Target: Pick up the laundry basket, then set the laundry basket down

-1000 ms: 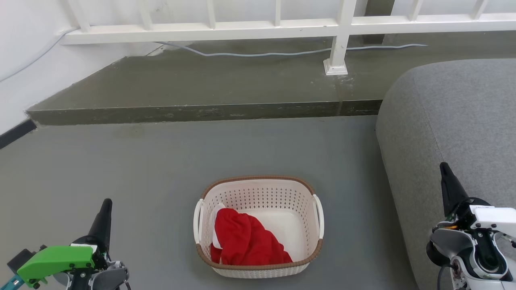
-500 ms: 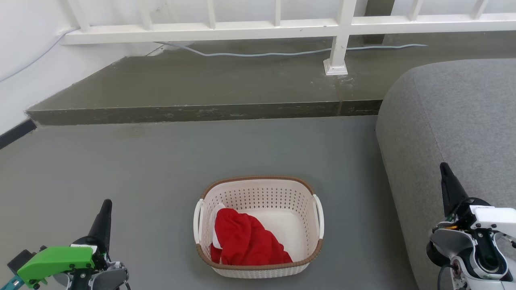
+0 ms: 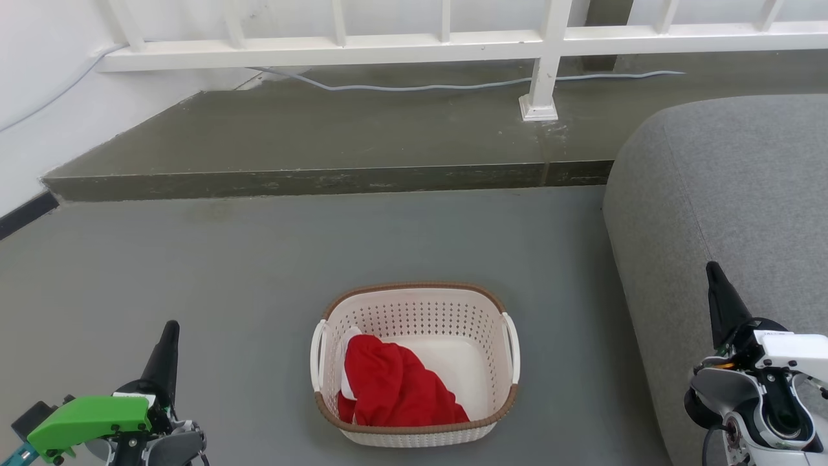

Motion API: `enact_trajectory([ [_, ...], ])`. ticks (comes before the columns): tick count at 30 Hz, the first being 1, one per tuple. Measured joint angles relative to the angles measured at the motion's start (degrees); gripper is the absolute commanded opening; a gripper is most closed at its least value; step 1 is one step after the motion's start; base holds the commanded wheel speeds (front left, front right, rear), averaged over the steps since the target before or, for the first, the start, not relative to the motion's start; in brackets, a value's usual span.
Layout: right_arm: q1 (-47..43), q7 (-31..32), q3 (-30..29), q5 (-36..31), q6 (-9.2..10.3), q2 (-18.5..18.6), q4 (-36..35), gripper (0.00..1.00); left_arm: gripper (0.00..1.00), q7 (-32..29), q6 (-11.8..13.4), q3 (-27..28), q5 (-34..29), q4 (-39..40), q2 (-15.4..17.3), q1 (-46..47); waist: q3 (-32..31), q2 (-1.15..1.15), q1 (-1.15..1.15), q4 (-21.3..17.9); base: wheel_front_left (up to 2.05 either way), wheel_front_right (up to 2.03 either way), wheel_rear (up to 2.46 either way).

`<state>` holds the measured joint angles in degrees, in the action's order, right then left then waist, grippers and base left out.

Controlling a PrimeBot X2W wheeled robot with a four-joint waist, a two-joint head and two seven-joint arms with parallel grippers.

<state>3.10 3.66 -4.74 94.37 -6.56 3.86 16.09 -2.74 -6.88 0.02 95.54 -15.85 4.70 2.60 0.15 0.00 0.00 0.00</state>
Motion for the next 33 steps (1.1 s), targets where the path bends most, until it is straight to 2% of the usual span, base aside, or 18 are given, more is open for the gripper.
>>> enact_trajectory([
  [33, 0.02, 0.40, -0.16, 0.00, -0.15, -0.01, 0.08, 0.00, 0.00, -0.23, -0.15, 0.13, 0.00, -0.12, -0.01, 0.07, -0.01, 0.00, 0.00, 0.00, 0.00, 0.00, 0.00],
])
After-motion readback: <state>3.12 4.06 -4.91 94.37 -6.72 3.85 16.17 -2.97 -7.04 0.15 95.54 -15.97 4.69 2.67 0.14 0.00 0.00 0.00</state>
